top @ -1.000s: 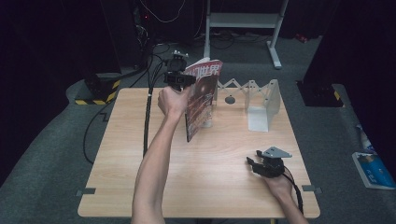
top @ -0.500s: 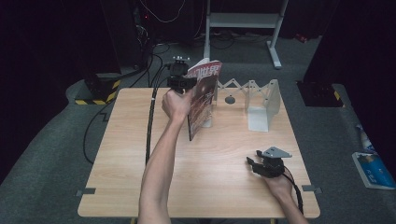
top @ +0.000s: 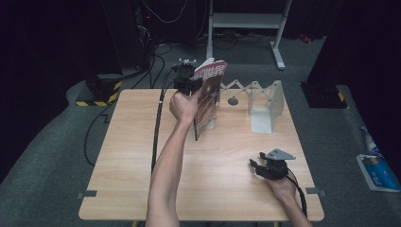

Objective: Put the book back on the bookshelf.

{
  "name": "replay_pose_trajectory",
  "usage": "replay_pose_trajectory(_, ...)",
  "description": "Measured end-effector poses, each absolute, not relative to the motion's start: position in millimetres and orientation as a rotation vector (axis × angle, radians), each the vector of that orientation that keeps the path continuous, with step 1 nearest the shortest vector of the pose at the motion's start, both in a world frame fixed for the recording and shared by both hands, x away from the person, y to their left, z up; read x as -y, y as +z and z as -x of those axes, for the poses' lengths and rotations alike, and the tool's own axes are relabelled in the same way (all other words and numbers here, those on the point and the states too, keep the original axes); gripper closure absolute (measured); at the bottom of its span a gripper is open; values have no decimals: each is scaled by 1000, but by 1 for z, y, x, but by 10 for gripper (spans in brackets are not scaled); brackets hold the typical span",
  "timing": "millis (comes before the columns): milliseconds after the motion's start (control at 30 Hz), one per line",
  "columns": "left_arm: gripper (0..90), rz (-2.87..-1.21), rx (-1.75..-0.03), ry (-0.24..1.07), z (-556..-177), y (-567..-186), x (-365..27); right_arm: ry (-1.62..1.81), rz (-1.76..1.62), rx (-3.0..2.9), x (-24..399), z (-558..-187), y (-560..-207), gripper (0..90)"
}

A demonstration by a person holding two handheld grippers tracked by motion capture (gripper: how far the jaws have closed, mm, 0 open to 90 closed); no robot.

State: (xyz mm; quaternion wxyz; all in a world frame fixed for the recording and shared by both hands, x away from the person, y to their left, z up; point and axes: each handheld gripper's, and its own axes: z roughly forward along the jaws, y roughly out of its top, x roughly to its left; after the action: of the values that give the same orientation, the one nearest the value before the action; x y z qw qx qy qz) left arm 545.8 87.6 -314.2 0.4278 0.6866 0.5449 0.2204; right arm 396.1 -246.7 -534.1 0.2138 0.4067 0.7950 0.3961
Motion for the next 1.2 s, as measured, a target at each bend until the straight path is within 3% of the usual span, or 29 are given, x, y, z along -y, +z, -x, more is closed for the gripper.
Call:
replay_pose_trajectory(400,835,-1663,-1347,557,-548,-324,-86,1099,-1128,-2205,247,-396,-534,438)
replay_pose_trajectory(1200,821,-1853,-1370,490,-549,-321,-86,1101,-1126,-2205,246,-396,-534,438)
